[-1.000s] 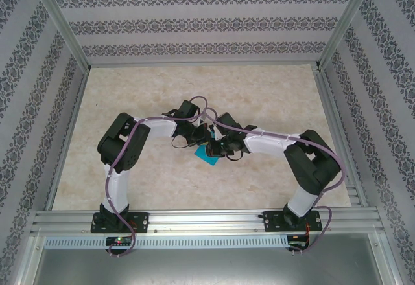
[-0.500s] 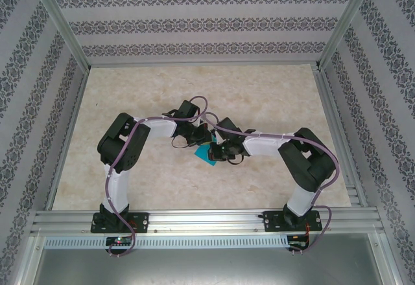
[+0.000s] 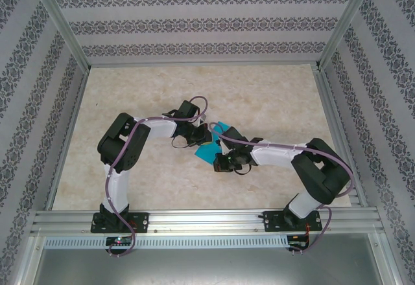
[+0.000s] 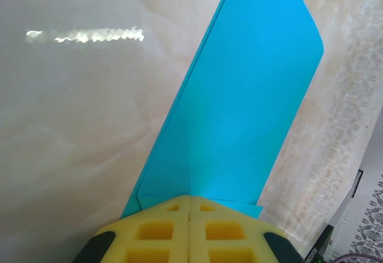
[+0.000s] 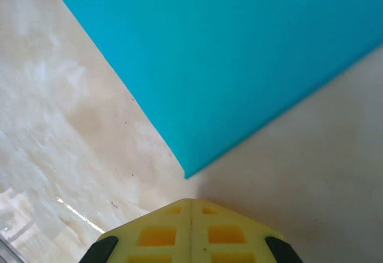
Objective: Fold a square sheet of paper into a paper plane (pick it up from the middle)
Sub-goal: Fold the triangle a second time at the center of the table.
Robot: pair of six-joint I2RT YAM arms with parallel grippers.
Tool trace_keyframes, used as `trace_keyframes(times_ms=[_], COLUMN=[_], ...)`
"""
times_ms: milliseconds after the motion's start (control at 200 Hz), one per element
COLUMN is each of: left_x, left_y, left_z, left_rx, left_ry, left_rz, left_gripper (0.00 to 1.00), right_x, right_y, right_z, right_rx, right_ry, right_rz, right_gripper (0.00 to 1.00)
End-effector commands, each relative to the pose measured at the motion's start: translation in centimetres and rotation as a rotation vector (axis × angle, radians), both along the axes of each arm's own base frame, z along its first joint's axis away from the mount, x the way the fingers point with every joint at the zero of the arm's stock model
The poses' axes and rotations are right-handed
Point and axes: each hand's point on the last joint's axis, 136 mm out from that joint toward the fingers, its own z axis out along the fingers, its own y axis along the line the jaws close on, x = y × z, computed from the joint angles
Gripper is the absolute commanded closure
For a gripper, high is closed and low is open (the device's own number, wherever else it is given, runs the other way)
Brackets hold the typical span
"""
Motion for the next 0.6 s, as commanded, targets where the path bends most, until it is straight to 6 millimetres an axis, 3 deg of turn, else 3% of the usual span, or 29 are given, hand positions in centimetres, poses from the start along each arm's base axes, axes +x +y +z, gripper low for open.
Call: trace_keyframes(times_ms=[0, 160, 290, 405, 594], left_x=[-3.0, -1.3, -0.4, -0.4, -1.1], left_y=[1.9, -0.3, -1.2, -0.7, 0.7], left_z=[-4.7, 0.5, 4.4, 5.6, 5.6], left_rx=[0.134, 0.008, -0.062, -0.066, -0.062], left_ry=[0.101, 0.009, -0.053, -0.079, -0.086], left_rz=[-0.020, -0.045, -0.040, -0.017, 0.034], left_gripper=[0.86, 0.76, 0.63, 0.57, 0.53], right_x=[2.4, 6.1, 8.7, 9.9, 9.8], right_y=[0.1, -2.0, -4.0, -4.8, -3.7], right_z=[3.6, 5.0, 5.6, 5.7, 4.3], right_rx=[0.052, 0.047, 0.045, 0.049, 0.080], right_ry=[-0.065, -0.115, -0.160, -0.175, -0.115], right_rz=[-0.088, -0.233, -0.314, -0.328, -0.246], right_gripper=[0.97, 0.92, 0.74, 0.58, 0.52])
